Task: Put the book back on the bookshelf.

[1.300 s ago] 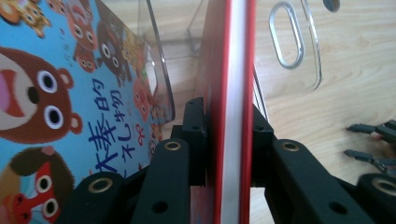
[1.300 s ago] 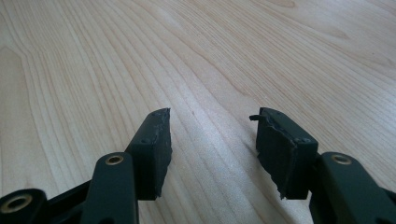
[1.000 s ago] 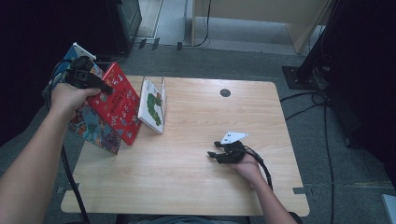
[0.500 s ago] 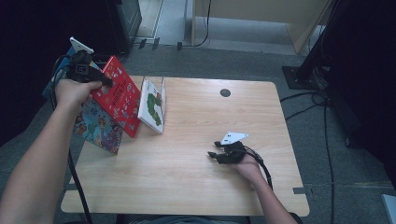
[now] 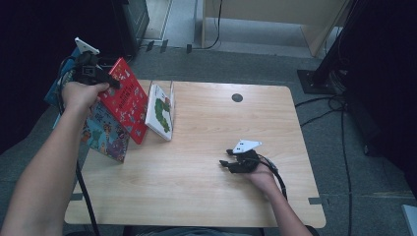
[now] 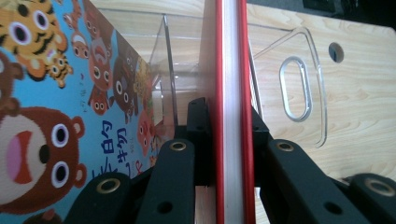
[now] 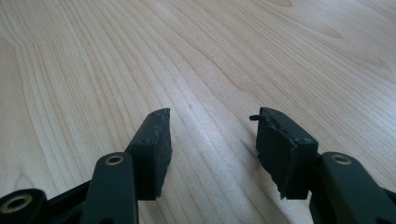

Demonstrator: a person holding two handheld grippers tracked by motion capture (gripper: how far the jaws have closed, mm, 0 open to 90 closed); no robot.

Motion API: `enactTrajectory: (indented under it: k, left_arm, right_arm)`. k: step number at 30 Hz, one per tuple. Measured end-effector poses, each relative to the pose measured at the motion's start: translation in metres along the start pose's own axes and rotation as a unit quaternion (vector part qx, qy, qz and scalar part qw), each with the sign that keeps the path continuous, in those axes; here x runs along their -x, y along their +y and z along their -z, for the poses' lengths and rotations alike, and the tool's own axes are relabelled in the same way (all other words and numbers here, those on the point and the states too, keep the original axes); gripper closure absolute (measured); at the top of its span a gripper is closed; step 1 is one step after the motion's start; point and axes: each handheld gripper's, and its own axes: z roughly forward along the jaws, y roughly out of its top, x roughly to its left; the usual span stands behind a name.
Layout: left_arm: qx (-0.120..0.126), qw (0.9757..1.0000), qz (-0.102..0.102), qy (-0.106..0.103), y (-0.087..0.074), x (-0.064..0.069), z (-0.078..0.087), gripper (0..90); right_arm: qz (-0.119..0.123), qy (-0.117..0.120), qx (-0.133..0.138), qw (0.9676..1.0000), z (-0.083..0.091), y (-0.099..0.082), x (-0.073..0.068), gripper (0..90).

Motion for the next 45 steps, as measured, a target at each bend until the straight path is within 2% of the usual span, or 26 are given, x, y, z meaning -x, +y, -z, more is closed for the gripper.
enactTrajectory:
  k: [9, 15, 21, 30, 32, 33, 37, 42, 45]
  left_arm:
    - [0.019, 0.9997, 0.012, -0.006, -0.002, -0.003, 0.01, 79.7]
    - [0.025, 0.9995, 0.016, -0.005, -0.004, -0.001, 0.0, 79.6]
    - [0.02, 0.9997, 0.01, -0.001, -0.006, 0.001, -0.011, 79.0]
    - [0.013, 0.9999, 0.004, -0.009, -0.008, -0.002, -0.01, 77.2]
    - [0.011, 0.9996, 0.009, -0.023, -0.008, -0.003, -0.008, 72.9]
    - [0.011, 0.9996, 0.011, -0.025, -0.007, -0.003, -0.008, 68.0]
    - [0.003, 0.9999, 0.003, -0.011, -0.007, -0.003, -0.005, 55.2]
    - [0.01, 0.9998, 0.002, -0.018, -0.009, -0.007, 0.005, 50.2]
    - [0.009, 0.9999, 0.002, -0.011, -0.011, -0.009, 0.011, 47.8]
  right_arm:
    - [0.002, -0.002, 0.002, 1.0, 0.0, -0.001, 0.0, 45.2]
    - [0.004, -0.003, 0.0, 1.0, 0.0, 0.0, -0.001, 45.2]
    - [0.003, -0.002, 0.002, 1.0, 0.0, -0.001, -0.001, 45.2]
    - [-0.001, -0.002, 0.002, 1.0, 0.0, -0.001, -0.001, 45.1]
    - [0.0, -0.004, 0.003, 1.0, 0.0, -0.001, -0.001, 44.9]
    - [0.0, -0.004, 0.002, 1.0, 0.0, -0.001, -0.001, 44.9]
    - [-0.001, -0.004, 0.002, 1.0, 0.0, -0.001, -0.001, 44.7]
    - [-0.001, -0.004, 0.003, 1.0, 0.0, -0.001, -0.001, 44.7]
    - [-0.002, -0.004, 0.003, 1.0, 0.0, -0.001, -0.001, 44.7]
